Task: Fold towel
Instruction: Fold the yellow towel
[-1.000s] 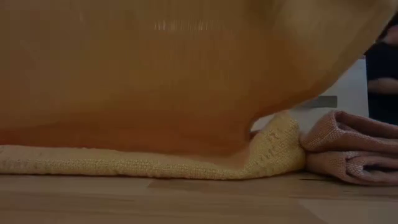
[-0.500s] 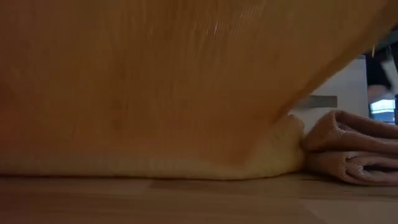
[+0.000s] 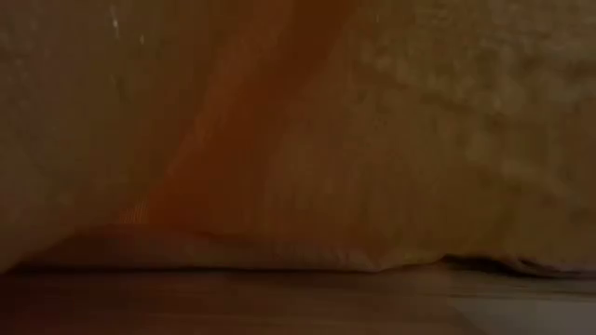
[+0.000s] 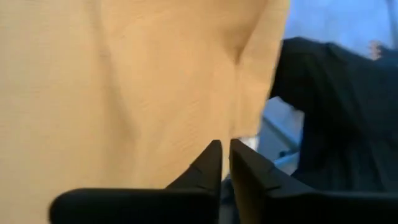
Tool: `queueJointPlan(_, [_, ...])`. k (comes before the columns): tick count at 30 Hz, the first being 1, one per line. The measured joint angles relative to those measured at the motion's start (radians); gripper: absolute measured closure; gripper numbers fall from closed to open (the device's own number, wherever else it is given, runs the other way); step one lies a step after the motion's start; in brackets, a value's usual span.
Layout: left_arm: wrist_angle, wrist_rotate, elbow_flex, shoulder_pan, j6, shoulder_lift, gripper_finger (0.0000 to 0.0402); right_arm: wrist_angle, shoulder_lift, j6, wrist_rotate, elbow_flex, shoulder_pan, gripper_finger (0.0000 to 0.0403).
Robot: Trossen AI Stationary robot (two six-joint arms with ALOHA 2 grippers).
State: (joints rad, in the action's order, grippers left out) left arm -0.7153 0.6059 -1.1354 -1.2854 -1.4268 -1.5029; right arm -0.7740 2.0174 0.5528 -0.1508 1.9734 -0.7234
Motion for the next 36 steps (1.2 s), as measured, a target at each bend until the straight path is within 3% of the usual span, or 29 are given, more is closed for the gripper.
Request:
queueJointPlan(9, [0.604, -0.040, 0.021, 0.095, 0.438, -0.197, 0.0282, 0.014, 0.000, -0.067, 0.004, -0.009, 0.011, 0.0398])
queueJointPlan(12, [0.635, -0.045, -0.048, 0.114, 0.505, -0.291, 0.0272, 0.011, 0.000, -0.086, 0.004, -0.009, 0.009, 0.0398])
queueJointPlan(17, [0.493, -0.072, -0.268, 0.130, 0.545, -0.488, 0.0270, 0.006, 0.000, -0.106, 0.012, -0.009, -0.003, 0.0398])
queueJointPlan(21, [0.201, -0.095, -0.507, 0.129, 0.476, -0.639, 0.0270, 0.007, 0.000, -0.108, 0.012, -0.009, -0.011, 0.0398])
queueJointPlan(24, [0.079, -0.110, -0.613, 0.128, 0.435, -0.743, 0.0270, 0.007, 0.000, -0.108, 0.011, -0.009, -0.012, 0.0398])
queueJointPlan(29, [-0.030, -0.126, -0.659, 0.151, 0.391, -0.832, 0.0270, 0.007, 0.000, -0.107, -0.004, -0.009, -0.012, 0.0398])
queueJointPlan(36, [-0.304, -0.117, -0.662, 0.183, 0.229, -0.796, 0.0270, -0.030, 0.000, -0.116, -0.109, -0.009, -0.008, 0.0398])
